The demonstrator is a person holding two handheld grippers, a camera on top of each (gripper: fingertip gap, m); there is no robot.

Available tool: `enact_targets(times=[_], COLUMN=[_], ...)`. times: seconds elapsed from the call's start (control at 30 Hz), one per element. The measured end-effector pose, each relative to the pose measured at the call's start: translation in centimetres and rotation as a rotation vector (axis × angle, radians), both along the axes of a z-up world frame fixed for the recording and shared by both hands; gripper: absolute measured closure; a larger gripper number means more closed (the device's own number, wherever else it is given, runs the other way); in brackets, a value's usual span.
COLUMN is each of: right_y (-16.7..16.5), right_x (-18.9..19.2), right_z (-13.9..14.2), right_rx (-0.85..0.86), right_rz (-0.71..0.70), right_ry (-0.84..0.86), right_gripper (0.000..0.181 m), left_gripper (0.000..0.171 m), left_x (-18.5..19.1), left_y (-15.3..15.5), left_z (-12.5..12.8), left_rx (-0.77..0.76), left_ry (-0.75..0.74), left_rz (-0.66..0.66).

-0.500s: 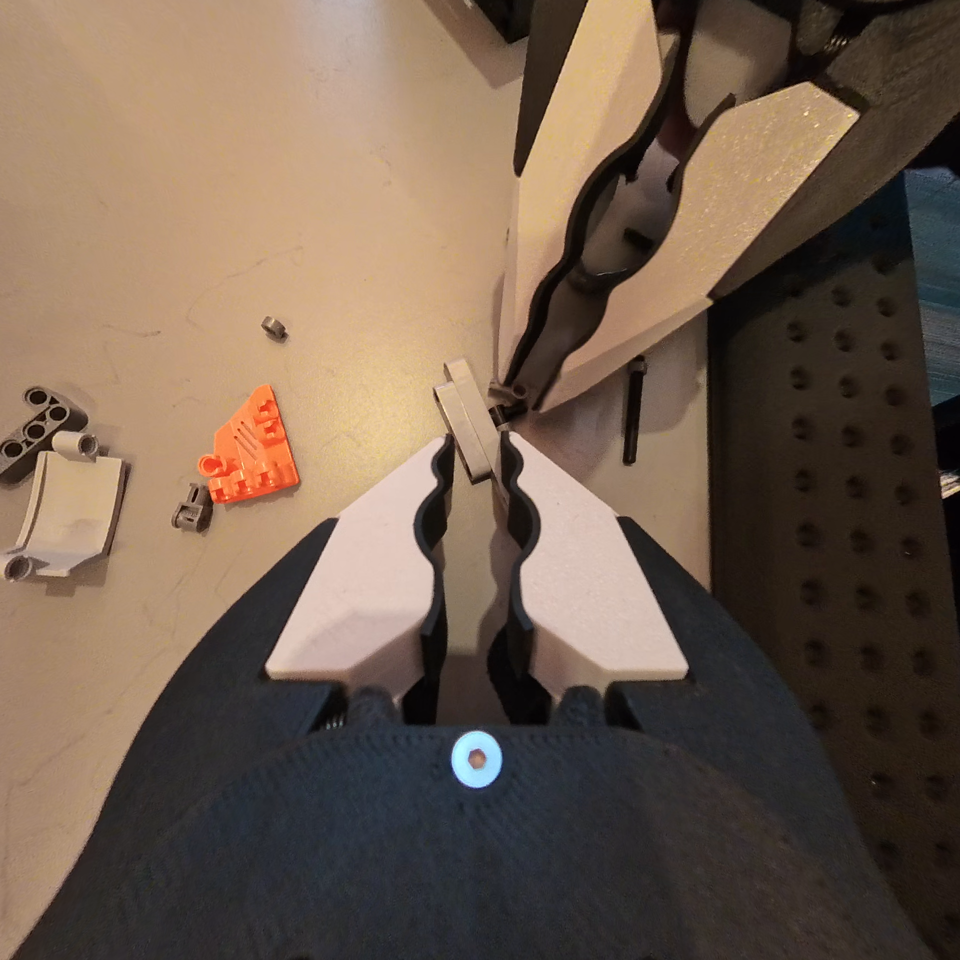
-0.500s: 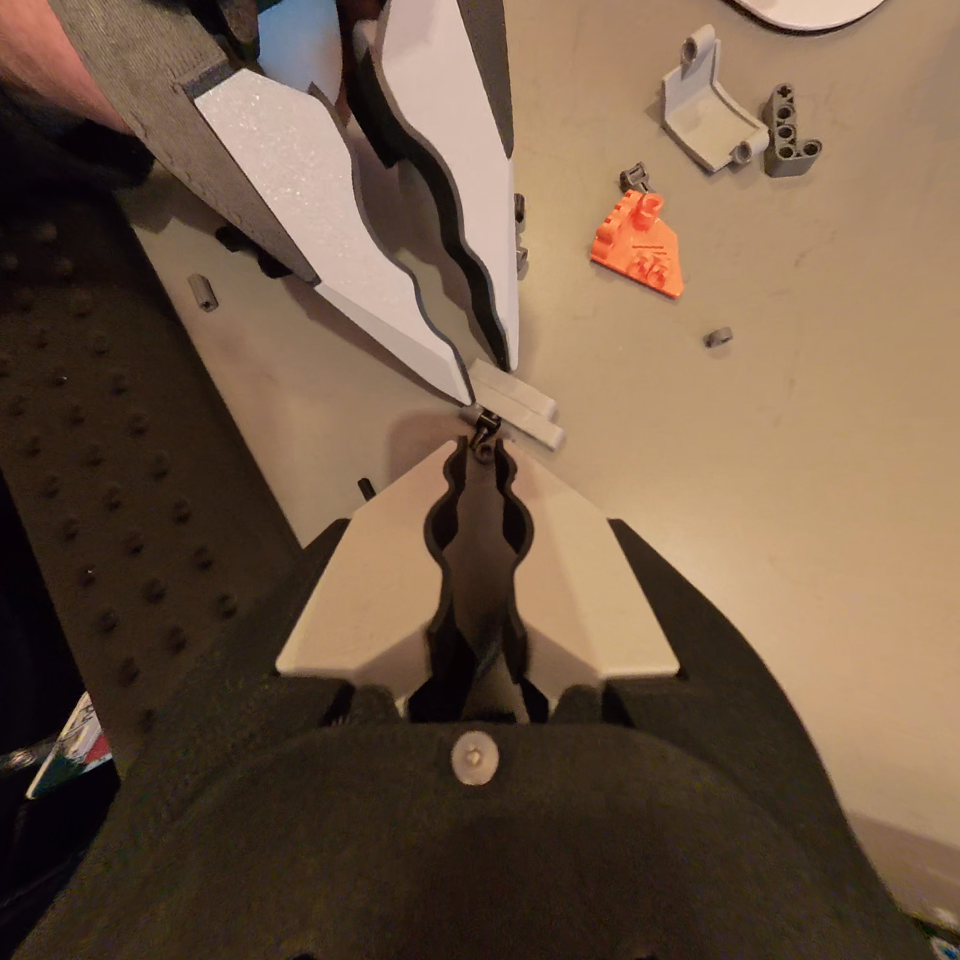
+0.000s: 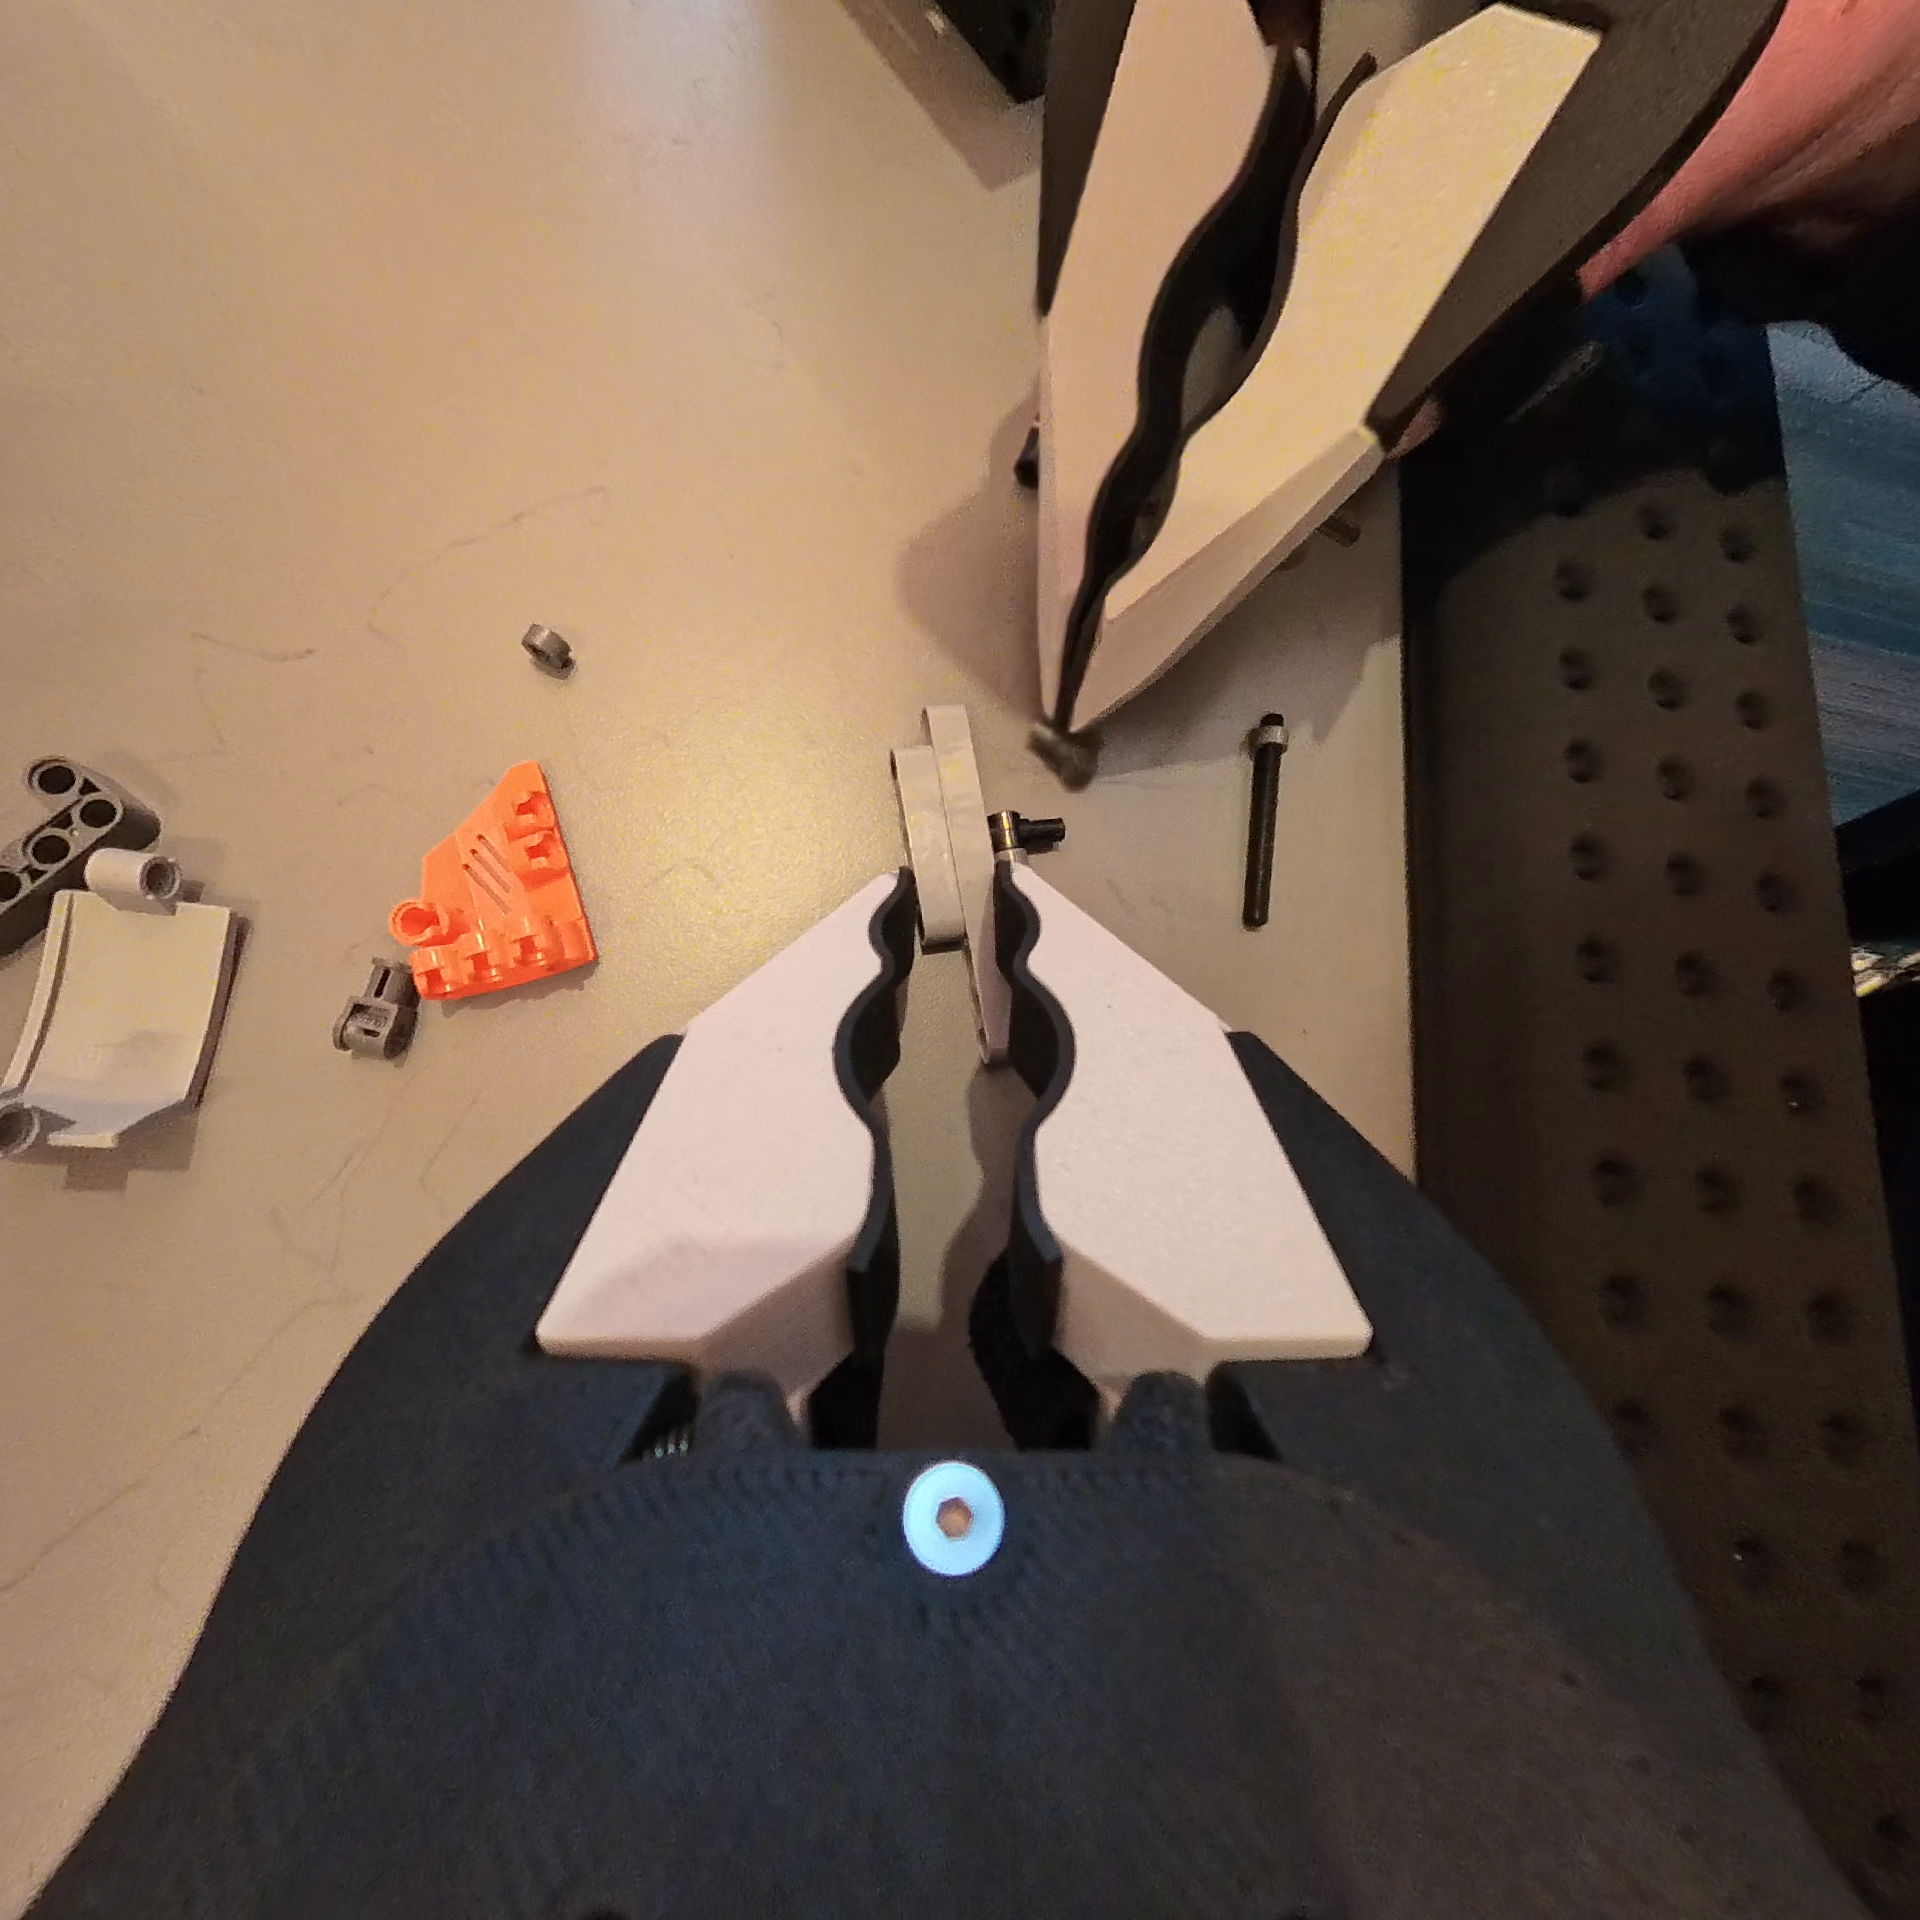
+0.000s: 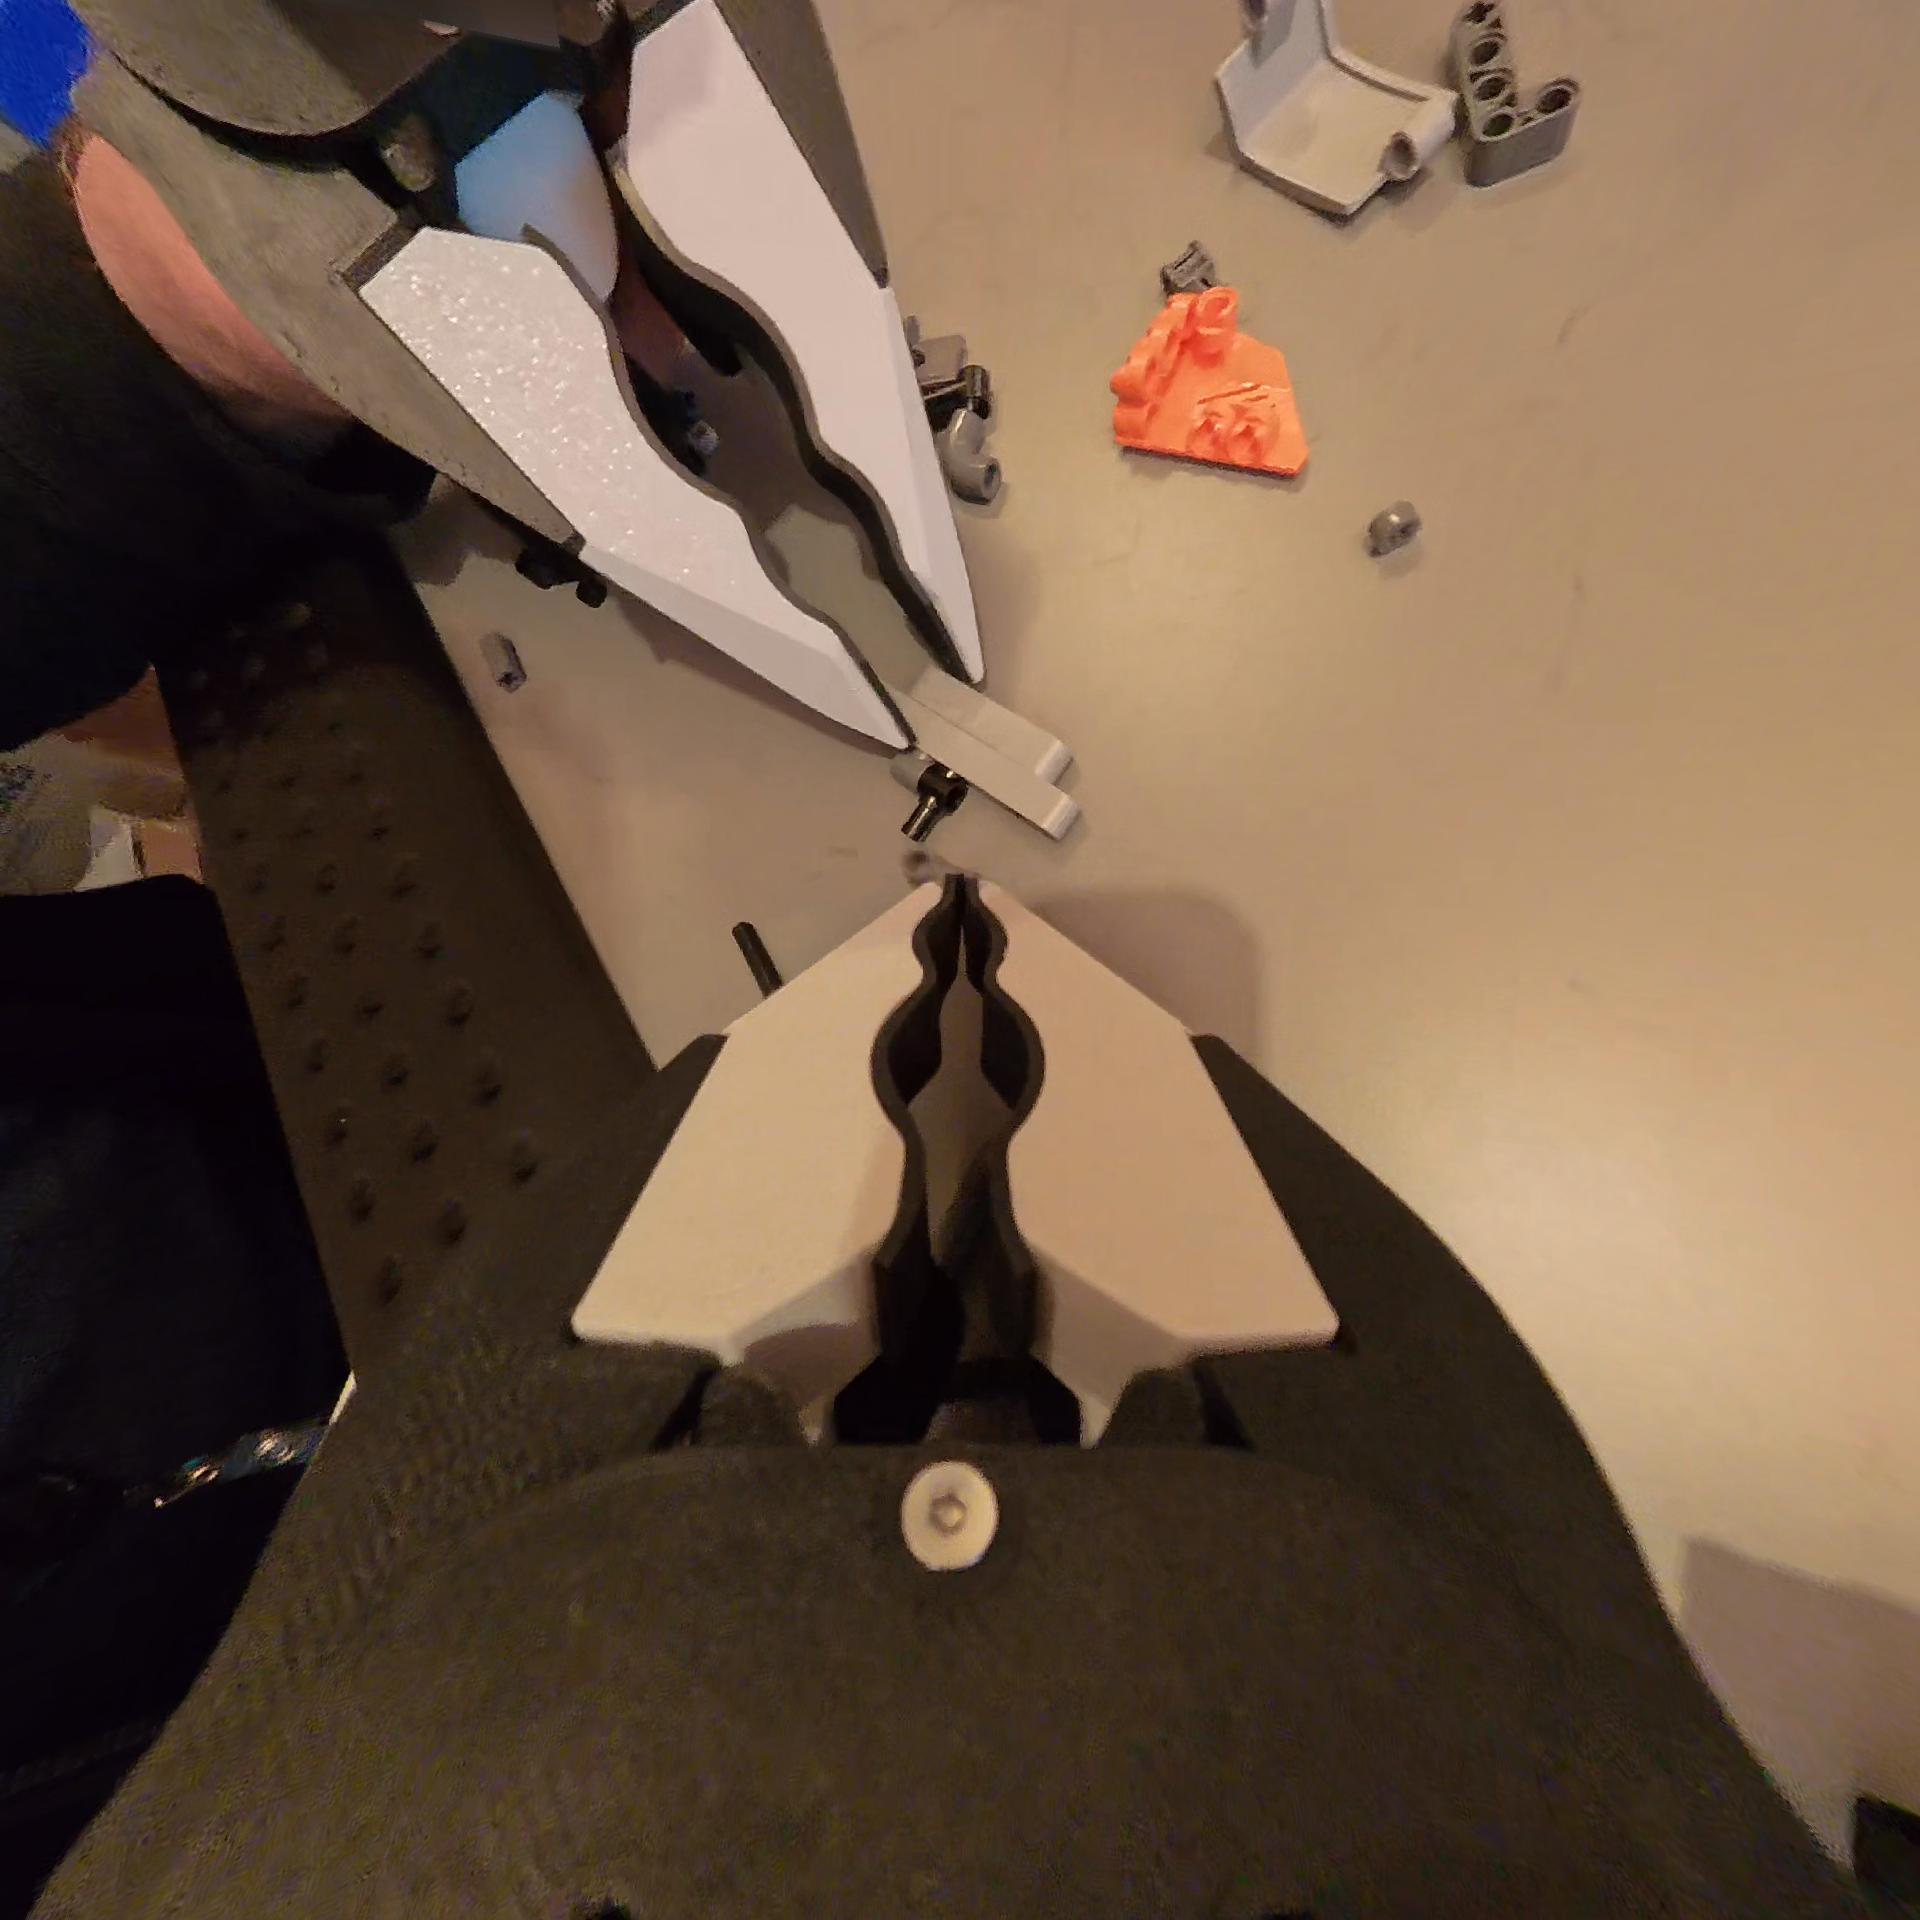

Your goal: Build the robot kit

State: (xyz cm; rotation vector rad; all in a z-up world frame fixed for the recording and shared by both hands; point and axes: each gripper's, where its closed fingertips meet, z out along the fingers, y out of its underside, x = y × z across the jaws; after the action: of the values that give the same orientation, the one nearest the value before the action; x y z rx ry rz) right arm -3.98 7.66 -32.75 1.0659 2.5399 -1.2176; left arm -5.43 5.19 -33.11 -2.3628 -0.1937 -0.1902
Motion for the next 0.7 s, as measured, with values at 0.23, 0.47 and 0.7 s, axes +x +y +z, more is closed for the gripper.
enact_targets(times=[0.23,0.47,0.7], right_y=[0.4,-1.7,-0.6], right_x=[0.0,0.8,1.4], right_z=[0.5,0.2,-0.6], right_rx=[0.047,0.113,0.162], right_rz=[0.014,0.108,0.132], right_ry=[0.076,0.176,0.193], right_gripper=[0.181,0.181,0.181], left_gripper=[0.159,0.159,0.159], left_x=[0.0,0.1,0.1], left_y=[0.0,0.0,-0.1], left_z=[0.0,0.0,0.0], left_rx=[0.005,0.008,0.009], left_ry=[-0.011,-0.020,-0.019], left_rz=[0.000,-0.004,-0.002])
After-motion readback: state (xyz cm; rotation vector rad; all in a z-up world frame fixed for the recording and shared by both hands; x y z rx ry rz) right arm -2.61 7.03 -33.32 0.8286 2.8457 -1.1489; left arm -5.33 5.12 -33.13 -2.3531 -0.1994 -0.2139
